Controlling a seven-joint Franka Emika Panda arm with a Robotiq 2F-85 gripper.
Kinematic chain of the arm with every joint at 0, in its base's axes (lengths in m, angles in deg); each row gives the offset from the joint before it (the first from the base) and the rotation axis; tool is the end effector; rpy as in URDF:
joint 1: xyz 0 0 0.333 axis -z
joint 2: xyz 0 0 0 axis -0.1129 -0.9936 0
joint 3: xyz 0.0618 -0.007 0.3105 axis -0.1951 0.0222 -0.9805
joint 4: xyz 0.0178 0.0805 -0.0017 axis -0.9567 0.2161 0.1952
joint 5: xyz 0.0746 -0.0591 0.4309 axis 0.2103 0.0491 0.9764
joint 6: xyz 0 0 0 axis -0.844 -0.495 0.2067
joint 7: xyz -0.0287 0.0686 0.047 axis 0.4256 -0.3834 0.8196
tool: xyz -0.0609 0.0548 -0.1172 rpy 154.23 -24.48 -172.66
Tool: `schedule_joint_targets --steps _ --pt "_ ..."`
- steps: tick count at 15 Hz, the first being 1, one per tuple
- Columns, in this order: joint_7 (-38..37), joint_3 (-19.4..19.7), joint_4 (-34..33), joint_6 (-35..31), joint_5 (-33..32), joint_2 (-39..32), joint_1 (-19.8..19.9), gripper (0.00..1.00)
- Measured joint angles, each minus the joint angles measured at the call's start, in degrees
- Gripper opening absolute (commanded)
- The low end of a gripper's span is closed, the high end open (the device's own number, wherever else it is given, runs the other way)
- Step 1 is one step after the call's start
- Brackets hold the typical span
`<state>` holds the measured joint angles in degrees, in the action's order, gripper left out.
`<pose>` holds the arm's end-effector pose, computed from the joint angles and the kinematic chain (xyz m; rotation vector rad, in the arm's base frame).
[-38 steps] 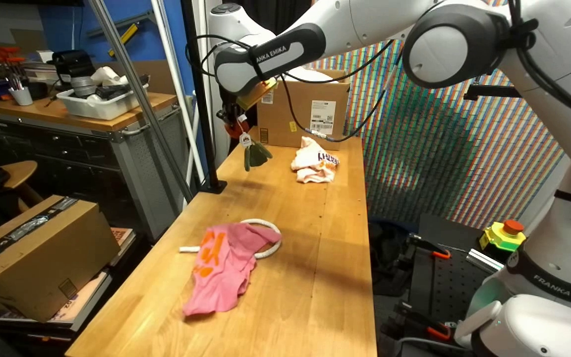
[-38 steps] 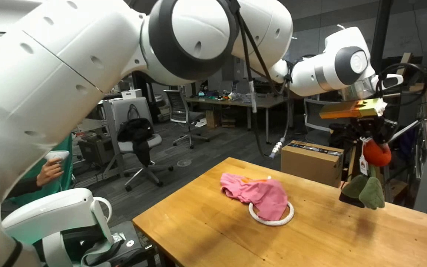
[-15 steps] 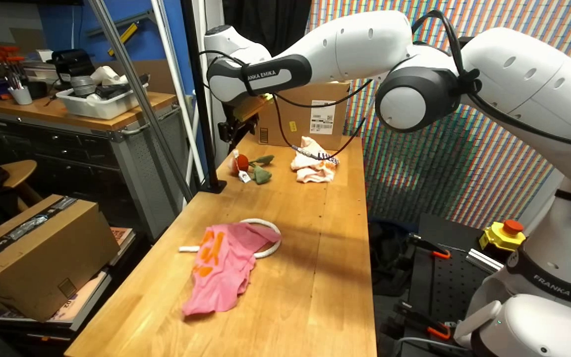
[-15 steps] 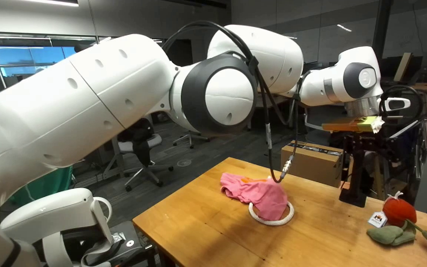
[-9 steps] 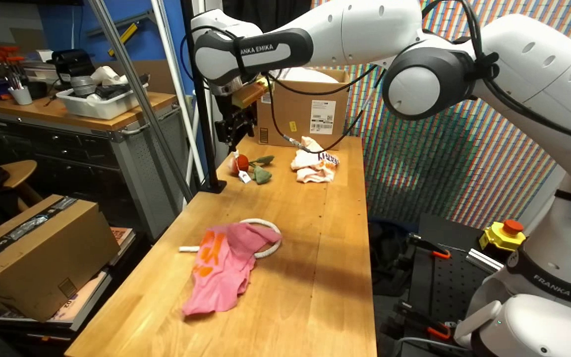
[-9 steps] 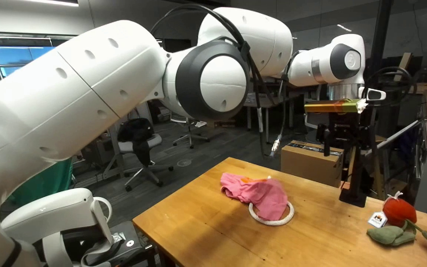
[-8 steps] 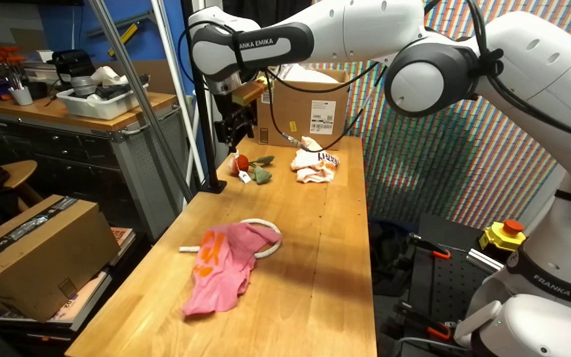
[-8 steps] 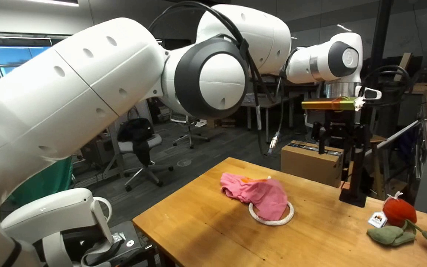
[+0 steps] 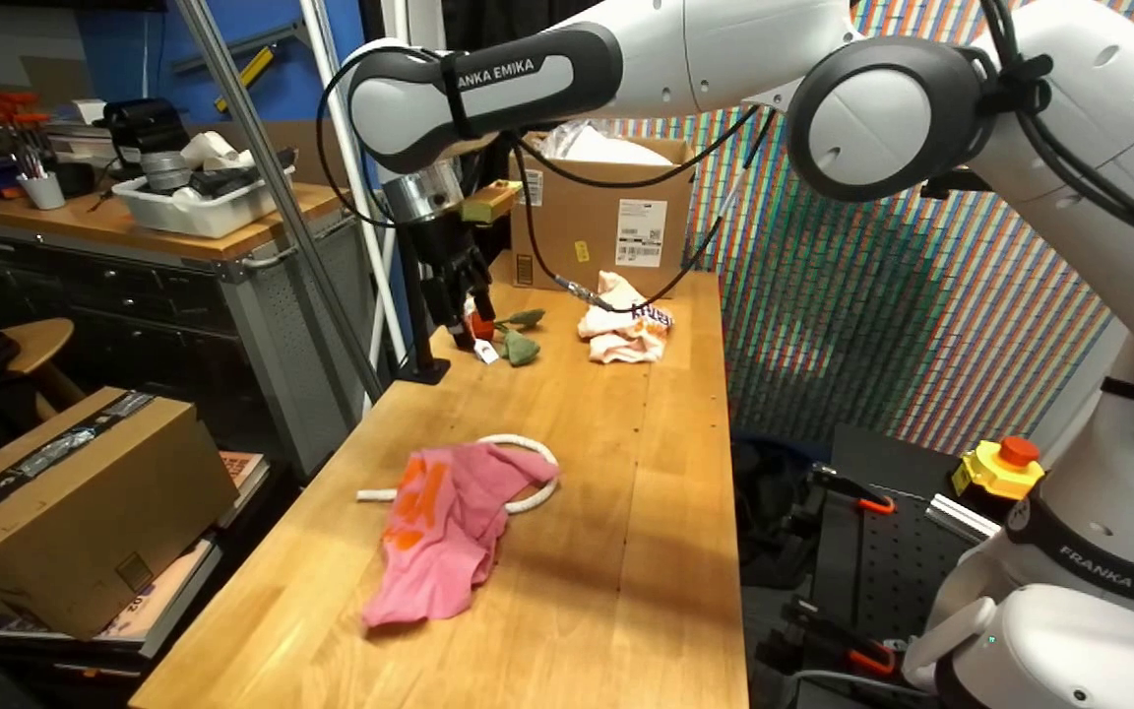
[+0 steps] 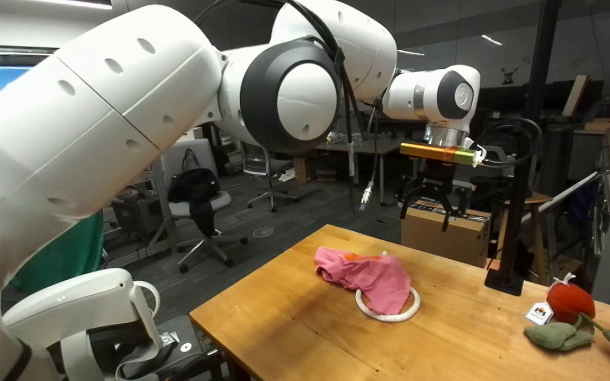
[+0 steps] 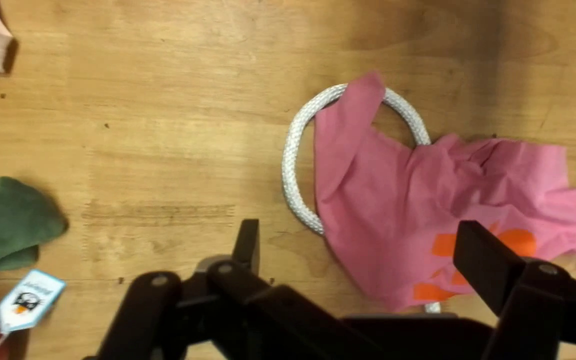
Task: Move the peach colored shirt and the turnip plushie to the right then move the pink shirt closer to you
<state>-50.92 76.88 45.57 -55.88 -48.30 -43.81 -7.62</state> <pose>0.7802 0.0624 0.2528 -3.0299 -0.5498 0.5229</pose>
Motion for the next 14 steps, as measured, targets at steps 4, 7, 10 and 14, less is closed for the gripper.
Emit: schedule_joint_targets --steps 4,7,10,14 --pt "2.5 -3.8 8.1 -6.9 0.0 2.0 -1.1 1.0" --pt "1.4 -5.6 16.0 -17.5 0.0 4.1 -2.1 1.0" --pt "-0.5 -5.8 24.4 -28.5 0.1 6.4 -3.7 1.0" --pt "-1.3 -4.4 35.5 -36.6 -0.4 10.7 -6.2 1.0"
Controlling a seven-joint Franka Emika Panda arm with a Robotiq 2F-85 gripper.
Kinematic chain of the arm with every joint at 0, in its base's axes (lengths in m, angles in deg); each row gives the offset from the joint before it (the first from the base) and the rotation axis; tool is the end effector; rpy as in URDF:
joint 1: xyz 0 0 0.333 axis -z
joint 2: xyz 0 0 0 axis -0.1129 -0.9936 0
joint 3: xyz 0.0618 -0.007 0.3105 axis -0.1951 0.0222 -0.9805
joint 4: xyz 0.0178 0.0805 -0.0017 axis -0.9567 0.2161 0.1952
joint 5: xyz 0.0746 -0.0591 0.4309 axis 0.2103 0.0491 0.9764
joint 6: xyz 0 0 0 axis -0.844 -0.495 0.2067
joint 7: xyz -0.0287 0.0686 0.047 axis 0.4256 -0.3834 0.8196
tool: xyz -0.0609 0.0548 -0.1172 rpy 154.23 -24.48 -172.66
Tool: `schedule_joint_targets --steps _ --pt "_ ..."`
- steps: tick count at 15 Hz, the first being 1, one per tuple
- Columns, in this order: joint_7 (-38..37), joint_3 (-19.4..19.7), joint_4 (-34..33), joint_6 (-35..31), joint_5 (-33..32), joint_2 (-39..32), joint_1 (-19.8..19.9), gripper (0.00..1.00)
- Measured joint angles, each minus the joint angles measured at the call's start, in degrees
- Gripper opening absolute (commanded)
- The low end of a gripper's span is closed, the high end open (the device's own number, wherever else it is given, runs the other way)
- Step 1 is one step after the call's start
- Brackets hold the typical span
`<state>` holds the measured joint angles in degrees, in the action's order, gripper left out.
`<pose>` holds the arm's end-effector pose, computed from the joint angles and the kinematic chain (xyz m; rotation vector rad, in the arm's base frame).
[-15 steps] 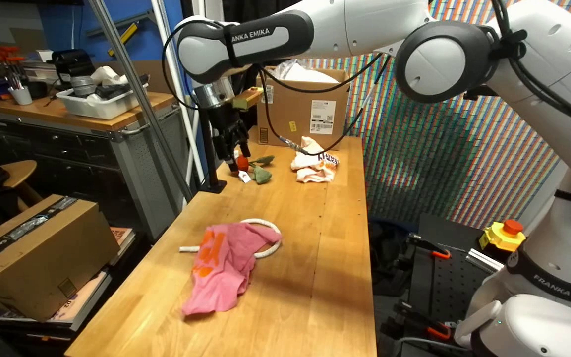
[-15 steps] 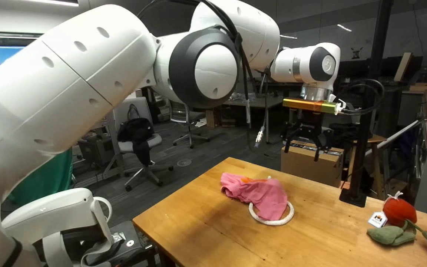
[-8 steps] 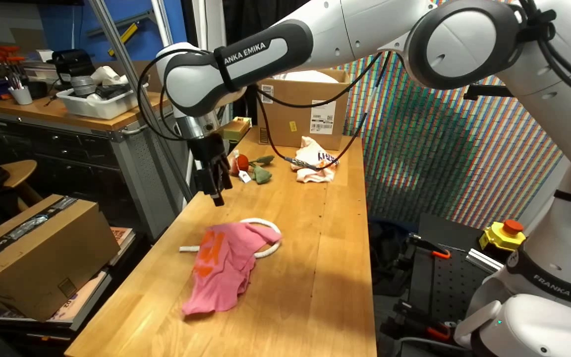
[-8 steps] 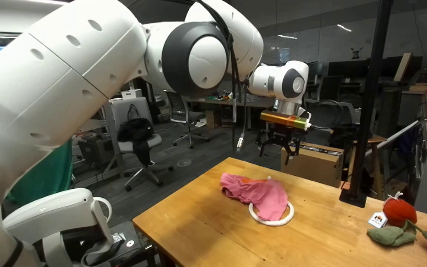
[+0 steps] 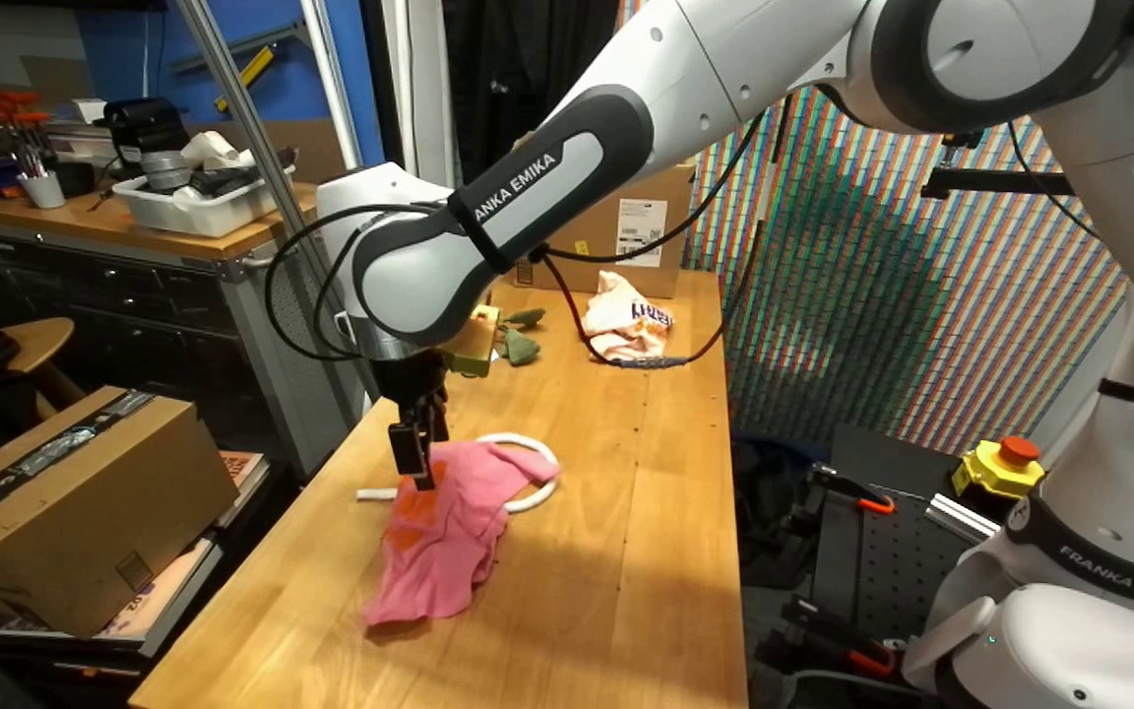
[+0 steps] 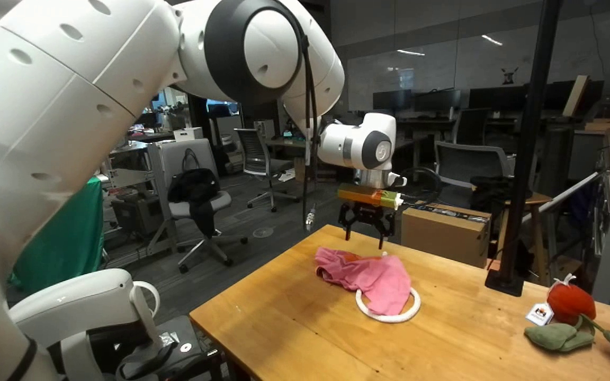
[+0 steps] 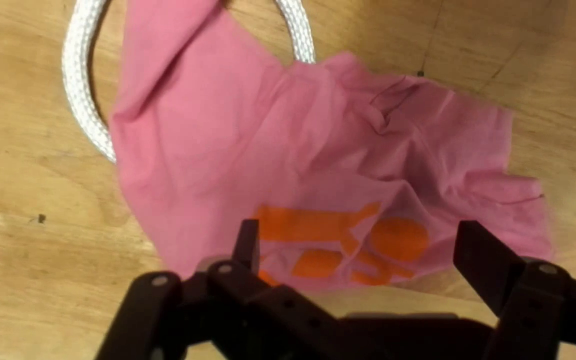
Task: Move the peach colored shirt and the turnip plushie to the right then move the pink shirt closer to you
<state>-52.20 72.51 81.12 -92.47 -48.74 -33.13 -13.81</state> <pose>0.7049 0.2141 0.1420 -2.9706 -0.8636 0.1909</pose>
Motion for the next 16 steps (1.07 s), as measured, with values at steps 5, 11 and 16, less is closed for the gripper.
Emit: schedule_joint_targets --steps 5,11,16 --pt "-0.1 2.4 14.4 -7.1 -3.8 7.9 -0.7 1.0" --pt "-2.6 4.6 30.6 -22.0 -4.9 15.2 -0.6 1.0" --pt "-5.5 4.7 35.9 -29.8 -4.9 16.4 -0.7 1.0"
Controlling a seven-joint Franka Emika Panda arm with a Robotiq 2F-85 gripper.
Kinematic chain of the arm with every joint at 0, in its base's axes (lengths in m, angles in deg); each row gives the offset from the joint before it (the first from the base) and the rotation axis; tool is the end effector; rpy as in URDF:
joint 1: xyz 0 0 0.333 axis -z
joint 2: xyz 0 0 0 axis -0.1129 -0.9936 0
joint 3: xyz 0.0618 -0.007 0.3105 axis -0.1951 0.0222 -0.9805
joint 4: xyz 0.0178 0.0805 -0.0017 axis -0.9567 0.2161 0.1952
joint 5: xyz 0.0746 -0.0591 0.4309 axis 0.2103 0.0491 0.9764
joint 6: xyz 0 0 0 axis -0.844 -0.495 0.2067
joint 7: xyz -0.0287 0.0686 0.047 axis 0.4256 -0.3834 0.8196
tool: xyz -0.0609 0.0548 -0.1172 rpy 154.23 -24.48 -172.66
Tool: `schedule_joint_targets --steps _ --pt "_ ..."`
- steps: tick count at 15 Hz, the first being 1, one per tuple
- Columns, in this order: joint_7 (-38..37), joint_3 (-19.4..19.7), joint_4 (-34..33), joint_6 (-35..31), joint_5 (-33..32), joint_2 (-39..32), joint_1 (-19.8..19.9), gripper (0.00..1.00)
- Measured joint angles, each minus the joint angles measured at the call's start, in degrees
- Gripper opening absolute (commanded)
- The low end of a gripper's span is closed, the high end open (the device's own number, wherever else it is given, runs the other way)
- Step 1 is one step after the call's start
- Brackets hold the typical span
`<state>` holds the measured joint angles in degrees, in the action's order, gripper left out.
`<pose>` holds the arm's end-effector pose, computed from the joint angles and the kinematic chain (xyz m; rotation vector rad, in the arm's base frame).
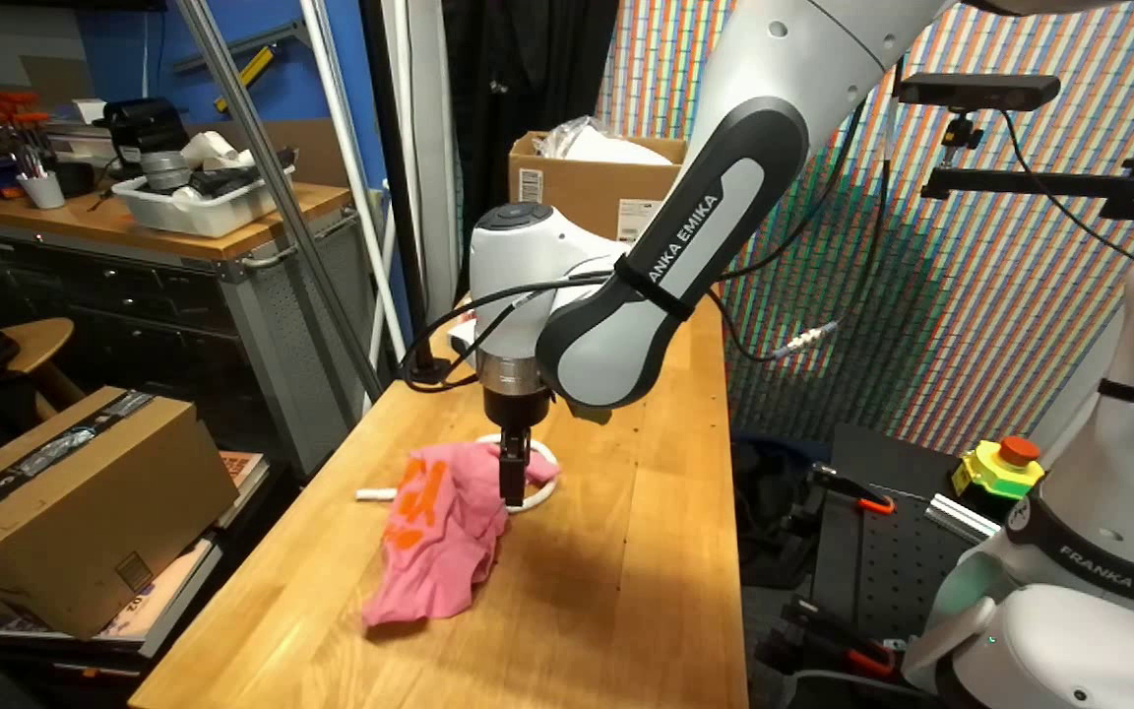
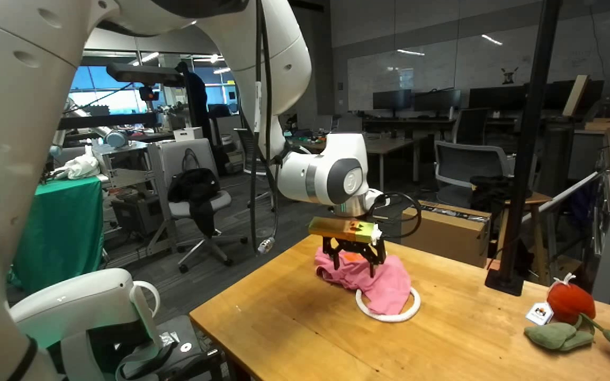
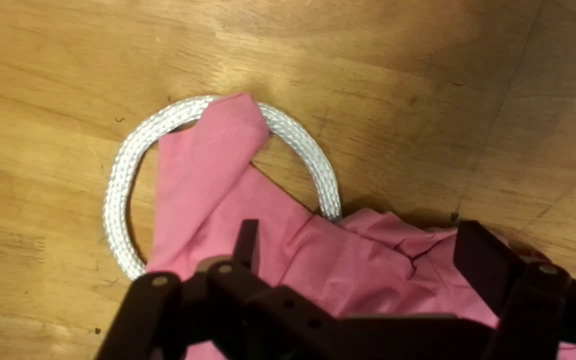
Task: Move the peach colored shirt and the turnip plushie to the right then move the pink shirt closer to you
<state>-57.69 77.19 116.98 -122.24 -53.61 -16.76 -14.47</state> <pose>0.5875 0.1601 0.1061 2.9879 0.8249 0.0807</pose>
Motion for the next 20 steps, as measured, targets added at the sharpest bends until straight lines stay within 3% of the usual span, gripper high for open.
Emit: schedule_joint_targets --steps 8,20 --pt "-4.5 2.0 1.3 -6.5 -0.6 0.0 -3.1 1.0" --pt "-5.8 2.8 -3.6 -7.4 -0.7 -2.6 -5.5 1.0"
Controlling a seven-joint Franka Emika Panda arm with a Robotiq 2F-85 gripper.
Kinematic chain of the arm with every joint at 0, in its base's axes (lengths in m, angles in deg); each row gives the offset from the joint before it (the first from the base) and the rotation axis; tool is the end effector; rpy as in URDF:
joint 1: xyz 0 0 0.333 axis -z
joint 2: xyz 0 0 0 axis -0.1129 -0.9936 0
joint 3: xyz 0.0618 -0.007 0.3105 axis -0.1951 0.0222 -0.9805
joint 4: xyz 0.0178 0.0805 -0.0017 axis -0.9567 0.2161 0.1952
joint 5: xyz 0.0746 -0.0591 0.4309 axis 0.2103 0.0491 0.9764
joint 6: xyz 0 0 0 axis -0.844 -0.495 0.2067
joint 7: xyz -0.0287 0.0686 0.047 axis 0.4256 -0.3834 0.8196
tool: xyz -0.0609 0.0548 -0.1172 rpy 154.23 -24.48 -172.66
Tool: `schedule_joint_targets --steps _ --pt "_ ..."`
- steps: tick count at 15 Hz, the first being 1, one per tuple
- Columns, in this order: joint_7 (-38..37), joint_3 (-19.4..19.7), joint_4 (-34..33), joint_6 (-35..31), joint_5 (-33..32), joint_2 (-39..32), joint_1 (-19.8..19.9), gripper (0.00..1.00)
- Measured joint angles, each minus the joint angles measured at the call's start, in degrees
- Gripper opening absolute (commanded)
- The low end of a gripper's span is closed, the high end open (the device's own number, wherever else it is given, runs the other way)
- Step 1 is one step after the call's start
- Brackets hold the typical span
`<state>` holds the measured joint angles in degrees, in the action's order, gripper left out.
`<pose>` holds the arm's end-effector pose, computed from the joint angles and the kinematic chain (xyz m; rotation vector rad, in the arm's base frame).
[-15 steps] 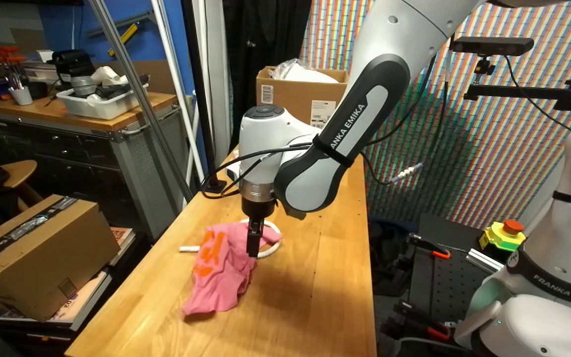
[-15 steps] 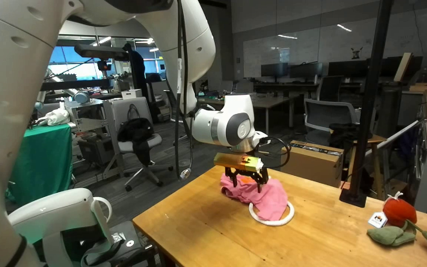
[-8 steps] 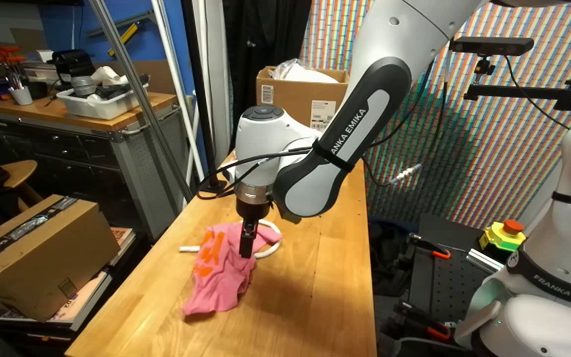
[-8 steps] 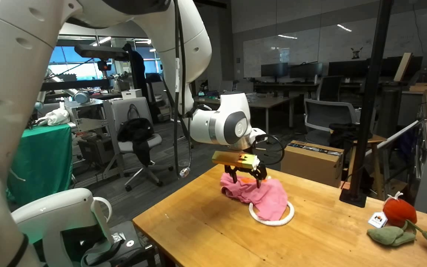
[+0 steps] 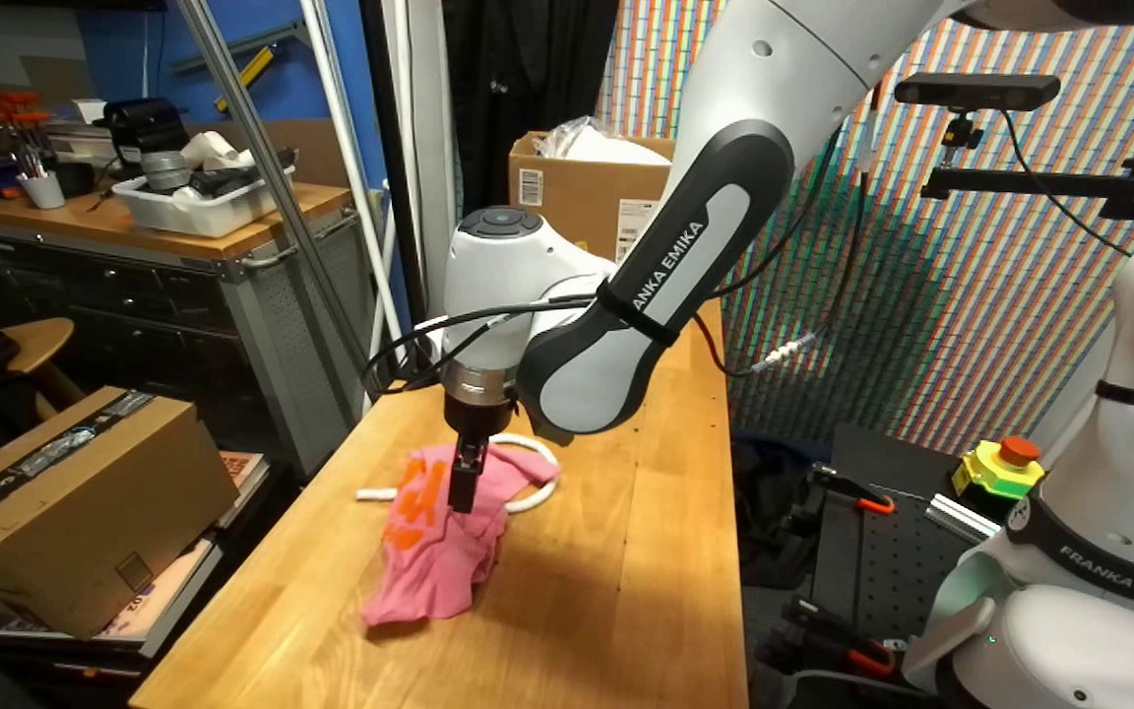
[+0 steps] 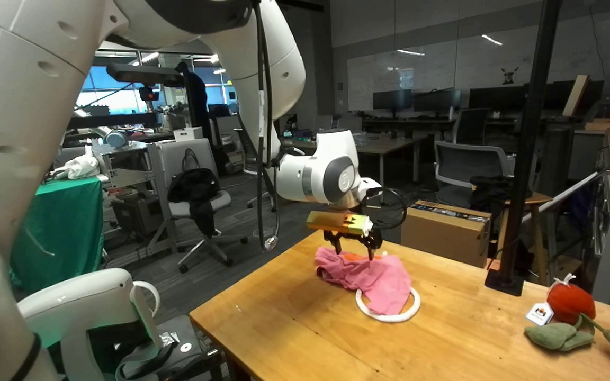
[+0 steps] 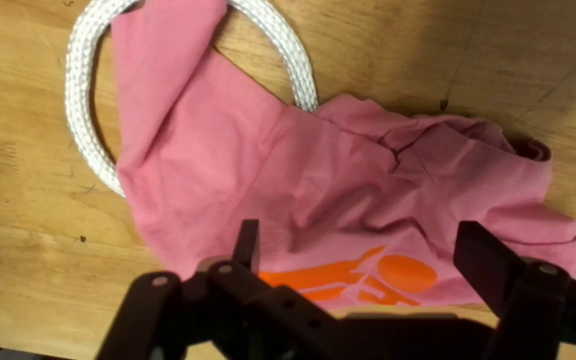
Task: Move the peach colored shirt and the turnip plushie to the right then move the pink shirt closer to you
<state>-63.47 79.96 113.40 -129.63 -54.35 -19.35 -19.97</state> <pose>0.6118 0.2002 0.1147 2.9949 0.7732 0.3074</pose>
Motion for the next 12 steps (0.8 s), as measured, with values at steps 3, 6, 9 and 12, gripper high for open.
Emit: schedule_joint_targets --steps 3,6,9,12 --pt "0.0 -0.2 -2.8 0.1 0.1 -2.2 0.0 1.0" --pt "0.1 -0.3 -5.4 0.3 0.1 -4.9 0.0 1.0" --pt "0.1 -0.3 -7.7 0.8 0.1 -7.6 0.0 1.0" --pt "0.1 -0.1 -9.7 1.5 0.1 -9.9 0.0 1.0"
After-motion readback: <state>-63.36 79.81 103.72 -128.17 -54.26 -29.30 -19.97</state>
